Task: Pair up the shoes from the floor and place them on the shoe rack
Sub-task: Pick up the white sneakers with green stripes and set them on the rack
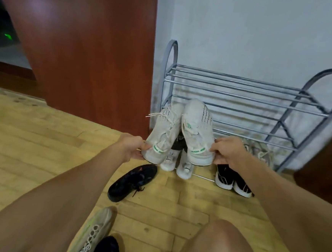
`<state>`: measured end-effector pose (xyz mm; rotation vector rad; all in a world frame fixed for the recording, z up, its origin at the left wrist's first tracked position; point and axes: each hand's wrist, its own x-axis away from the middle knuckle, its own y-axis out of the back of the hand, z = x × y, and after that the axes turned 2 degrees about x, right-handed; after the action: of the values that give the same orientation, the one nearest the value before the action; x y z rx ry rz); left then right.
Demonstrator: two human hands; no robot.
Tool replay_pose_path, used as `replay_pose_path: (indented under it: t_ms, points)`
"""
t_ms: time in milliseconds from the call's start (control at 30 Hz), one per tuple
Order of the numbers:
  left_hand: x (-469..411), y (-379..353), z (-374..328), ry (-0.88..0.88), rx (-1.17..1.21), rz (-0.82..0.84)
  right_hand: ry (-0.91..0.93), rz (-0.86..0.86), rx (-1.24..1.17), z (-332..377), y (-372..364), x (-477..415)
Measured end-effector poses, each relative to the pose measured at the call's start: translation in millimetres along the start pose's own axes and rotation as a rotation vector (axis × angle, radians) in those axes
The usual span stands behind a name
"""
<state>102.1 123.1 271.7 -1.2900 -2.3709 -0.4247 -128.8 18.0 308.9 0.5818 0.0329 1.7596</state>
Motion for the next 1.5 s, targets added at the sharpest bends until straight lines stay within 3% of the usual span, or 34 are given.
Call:
replay_pose_path:
  t_ms: [433,700,867,1167,1300,1500]
  points:
    - [-107.0,-90.4,-94.2,-0.058,0.080,-0.048,0.050,-0.133,-0.062,37.8,18.7,-154.5]
    - [-167.1,-120.5,-113.8,-0.037,0.056,-0.006,0.103,-0.147,0.082,38.2,7.1,-203.8]
    - [-184.5,-122.5,-105.0,0.010,-0.047,0.007,0.187,-0.139,0.229,35.0,2.1,-210.4]
    - [-157.1,-111.0,-103.5,-0.038,-0.217,0.023,0.153,-0.058,0.458,38.4,5.0,-184.2]
    - [-127.5,-97.1,-99.8,-0.114,-0.180,0.067,0.360,-0.155,0.740,46.8,-7.1,-149.5]
    - [-100.2,-42.2,-72.9,-0.238,-0.294,0.056,0.537,0.025,0.868,37.1,-78.0,-99.2]
